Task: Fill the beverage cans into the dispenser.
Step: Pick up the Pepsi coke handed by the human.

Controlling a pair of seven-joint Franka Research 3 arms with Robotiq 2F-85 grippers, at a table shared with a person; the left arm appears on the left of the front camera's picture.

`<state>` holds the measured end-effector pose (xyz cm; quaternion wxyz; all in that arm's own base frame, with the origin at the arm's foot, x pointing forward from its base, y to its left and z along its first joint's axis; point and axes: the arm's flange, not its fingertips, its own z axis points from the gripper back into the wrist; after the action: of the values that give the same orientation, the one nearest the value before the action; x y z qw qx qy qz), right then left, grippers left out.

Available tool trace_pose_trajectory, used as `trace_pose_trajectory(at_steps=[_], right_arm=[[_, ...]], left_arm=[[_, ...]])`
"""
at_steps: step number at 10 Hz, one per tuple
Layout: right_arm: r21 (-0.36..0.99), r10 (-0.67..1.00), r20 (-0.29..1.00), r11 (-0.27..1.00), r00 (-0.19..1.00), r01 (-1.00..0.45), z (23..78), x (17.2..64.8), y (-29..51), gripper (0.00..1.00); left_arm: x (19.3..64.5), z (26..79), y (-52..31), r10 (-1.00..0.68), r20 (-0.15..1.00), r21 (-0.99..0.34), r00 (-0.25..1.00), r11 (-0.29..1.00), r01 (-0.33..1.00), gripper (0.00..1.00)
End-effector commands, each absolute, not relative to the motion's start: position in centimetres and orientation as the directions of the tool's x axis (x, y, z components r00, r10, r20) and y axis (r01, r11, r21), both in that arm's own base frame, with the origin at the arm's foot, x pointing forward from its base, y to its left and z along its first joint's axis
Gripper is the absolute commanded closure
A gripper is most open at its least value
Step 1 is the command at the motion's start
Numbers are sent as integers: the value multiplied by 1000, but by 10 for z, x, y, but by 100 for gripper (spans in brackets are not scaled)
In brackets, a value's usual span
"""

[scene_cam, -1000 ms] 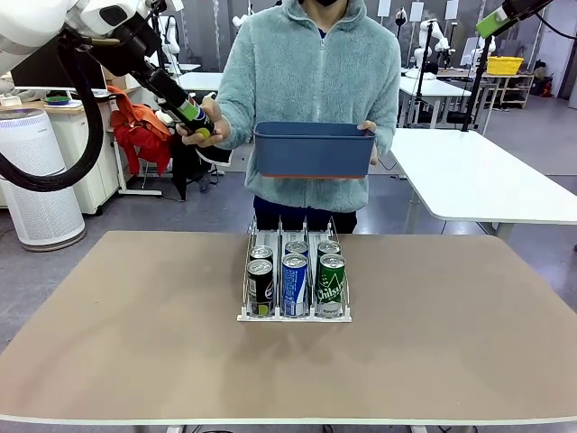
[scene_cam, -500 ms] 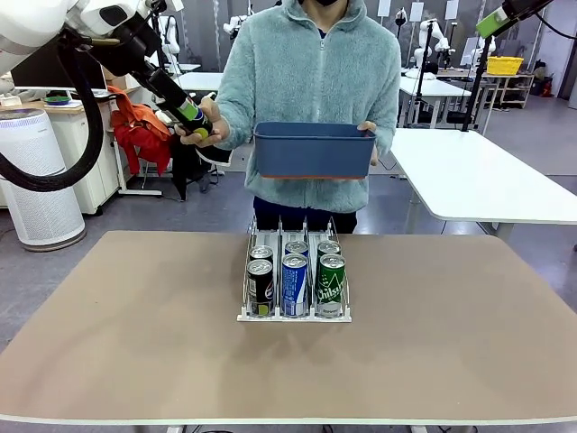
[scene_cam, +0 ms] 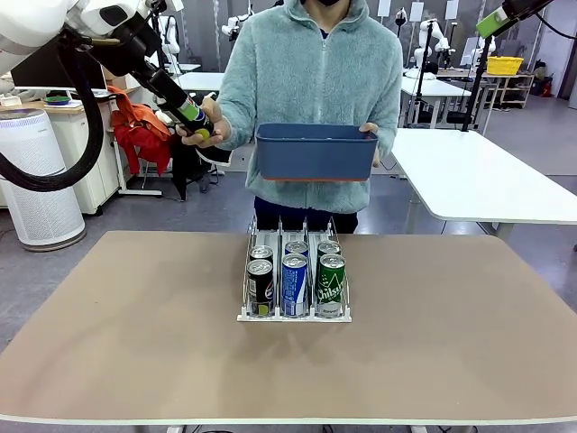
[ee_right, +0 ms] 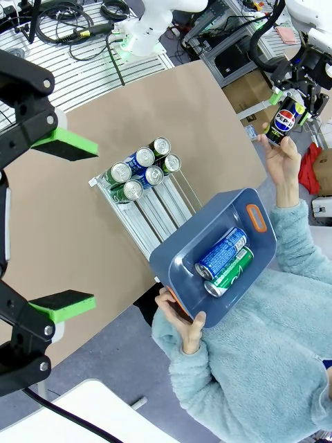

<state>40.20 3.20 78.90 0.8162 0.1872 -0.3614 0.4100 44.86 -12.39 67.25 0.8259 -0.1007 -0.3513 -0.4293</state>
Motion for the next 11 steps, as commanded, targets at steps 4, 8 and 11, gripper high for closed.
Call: trace_pose_trajectory(at_steps=[4,8,11], right_arm=[[15,532,743,593,405,-805,788,402,33,0],[15,532,743,593,405,-805,788,402,33,0],[15,532,743,593,405,-805,788,402,33,0]], left_arm=[[448,671,-123,-641,652,137,404,624,769,100],[449,671,-121,-659,635,152,403,618,771,100],[447,675,-124,-681,622,162,387,595,787,100]])
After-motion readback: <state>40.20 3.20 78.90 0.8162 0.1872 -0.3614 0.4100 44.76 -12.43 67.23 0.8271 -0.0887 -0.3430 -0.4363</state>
